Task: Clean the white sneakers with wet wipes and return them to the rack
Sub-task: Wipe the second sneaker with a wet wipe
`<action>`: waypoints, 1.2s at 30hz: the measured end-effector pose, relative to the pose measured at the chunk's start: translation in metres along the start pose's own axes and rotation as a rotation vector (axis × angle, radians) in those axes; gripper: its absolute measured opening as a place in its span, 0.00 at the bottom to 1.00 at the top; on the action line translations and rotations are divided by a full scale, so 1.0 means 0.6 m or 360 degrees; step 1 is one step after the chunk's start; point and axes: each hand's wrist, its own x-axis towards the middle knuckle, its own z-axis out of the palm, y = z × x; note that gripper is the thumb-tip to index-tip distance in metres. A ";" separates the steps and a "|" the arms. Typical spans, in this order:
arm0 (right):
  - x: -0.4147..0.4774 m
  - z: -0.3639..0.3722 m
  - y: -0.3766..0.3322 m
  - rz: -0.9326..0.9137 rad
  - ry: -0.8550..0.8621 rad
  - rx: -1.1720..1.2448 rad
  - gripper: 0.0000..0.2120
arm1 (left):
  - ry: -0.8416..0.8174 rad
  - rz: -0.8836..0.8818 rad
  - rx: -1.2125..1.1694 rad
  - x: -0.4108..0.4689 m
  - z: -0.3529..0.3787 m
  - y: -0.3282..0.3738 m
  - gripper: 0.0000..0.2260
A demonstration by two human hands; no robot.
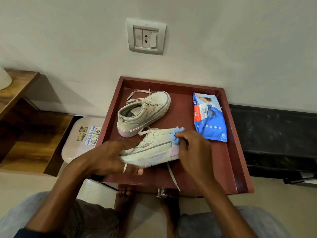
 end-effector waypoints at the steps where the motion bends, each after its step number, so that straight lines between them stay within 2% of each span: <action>1: -0.010 0.000 -0.011 -0.0154 -0.0036 -0.0052 0.10 | 0.0006 0.0016 -0.0018 -0.001 -0.001 0.002 0.40; 3: -0.018 0.001 -0.017 -0.0314 -0.0095 -0.0126 0.12 | 0.0005 0.0020 -0.0040 -0.002 -0.003 0.007 0.34; 4: -0.012 -0.001 -0.012 -0.0276 -0.0081 -0.0111 0.12 | 0.0003 0.0014 -0.0055 -0.002 -0.005 0.011 0.32; 6: 0.009 0.000 0.012 -0.0034 -0.0028 -0.0076 0.12 | 0.0017 0.0015 -0.0088 -0.001 -0.005 0.013 0.29; 9: 0.026 0.005 0.040 0.0388 -0.0102 0.0004 0.12 | 0.0014 0.0018 -0.0111 -0.001 -0.001 0.007 0.30; 11: 0.025 0.002 0.036 0.0484 -0.0091 0.0102 0.12 | 0.0013 0.0026 -0.0096 -0.001 -0.001 0.006 0.28; 14: -0.001 -0.001 0.006 0.0087 -0.0003 -0.0050 0.11 | 0.0000 0.0015 -0.0120 -0.003 -0.003 0.012 0.22; 16: -0.027 0.003 -0.016 -0.0216 -0.0075 -0.0243 0.12 | 0.0005 0.0052 -0.0138 -0.004 -0.004 0.015 0.23; 18: -0.031 0.003 -0.013 -0.0334 -0.0102 -0.0302 0.11 | 0.0014 0.0068 -0.0139 -0.003 -0.004 0.015 0.26; 19: -0.021 0.000 -0.004 -0.0264 -0.0067 -0.0252 0.11 | 0.0016 0.0066 -0.0131 -0.003 -0.005 0.014 0.26; 21: 0.006 -0.004 0.024 0.0103 -0.0022 -0.0100 0.12 | 0.0014 0.0048 -0.0114 -0.004 -0.005 0.016 0.25; 24: 0.026 0.002 0.055 0.0699 -0.0231 0.0279 0.15 | 0.0024 0.0043 -0.0126 -0.005 -0.003 0.014 0.27; 26: 0.025 0.001 0.052 0.0866 -0.0226 0.0491 0.16 | 0.0030 0.0042 -0.0129 -0.005 -0.001 0.014 0.27; 28: 0.020 -0.005 0.029 0.0641 -0.0109 0.0257 0.14 | 0.0021 0.0047 -0.0121 -0.005 0.000 0.016 0.24; 30: 0.005 -0.004 -0.002 0.0166 0.0047 0.0019 0.12 | 0.0023 0.0039 -0.0107 -0.004 0.000 0.018 0.22; 32: -0.013 0.009 -0.026 -0.0216 0.0005 -0.0163 0.13 | 0.0043 0.0043 -0.0108 -0.003 0.001 0.016 0.24; 34: -0.007 0.017 -0.019 -0.0290 -0.0037 -0.0228 0.16 | 0.0056 0.0052 -0.0084 -0.003 0.000 0.010 0.28; 36: 0.014 0.016 0.010 -0.0012 -0.0023 -0.0167 0.17 | 0.0048 0.0059 -0.0069 -0.003 0.001 0.010 0.28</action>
